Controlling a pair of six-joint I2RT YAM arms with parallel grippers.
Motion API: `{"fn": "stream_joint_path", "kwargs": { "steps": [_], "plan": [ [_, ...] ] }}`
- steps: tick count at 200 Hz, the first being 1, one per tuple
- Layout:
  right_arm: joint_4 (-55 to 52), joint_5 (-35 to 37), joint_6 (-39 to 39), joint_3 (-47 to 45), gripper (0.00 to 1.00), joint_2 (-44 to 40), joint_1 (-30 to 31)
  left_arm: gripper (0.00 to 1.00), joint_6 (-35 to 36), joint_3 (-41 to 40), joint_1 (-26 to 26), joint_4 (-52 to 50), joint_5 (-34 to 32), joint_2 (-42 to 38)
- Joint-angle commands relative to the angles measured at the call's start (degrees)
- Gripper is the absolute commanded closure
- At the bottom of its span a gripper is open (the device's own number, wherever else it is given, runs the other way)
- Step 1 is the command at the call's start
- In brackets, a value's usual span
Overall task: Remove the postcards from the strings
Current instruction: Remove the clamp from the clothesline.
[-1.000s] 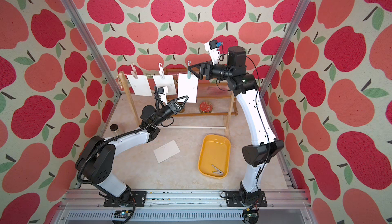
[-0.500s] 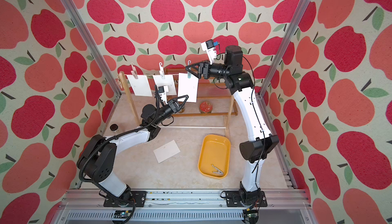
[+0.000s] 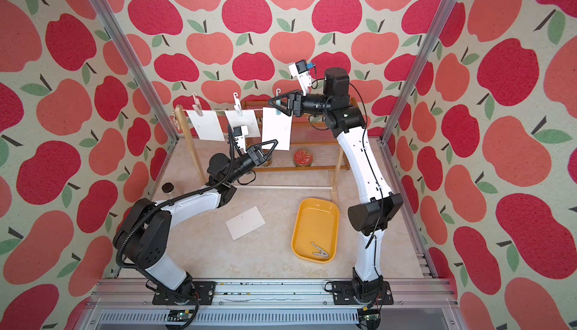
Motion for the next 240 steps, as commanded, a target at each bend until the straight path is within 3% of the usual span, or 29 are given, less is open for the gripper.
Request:
{"fn": "stream_joint_path", "kwargs": {
  "steps": [1,240],
  "plan": [
    [2.04,-1.92,0.29,0.34,0.44,0.06,0.76,1.00,-0.96,1.66,0.46,3.18,1.07,0.98],
    [2.13,-0.55,-0.76,0.34,0.60,0.39,1.19,1.00,-7.69,2.95,1.25,7.12,3.02,3.59]
  ]
}}
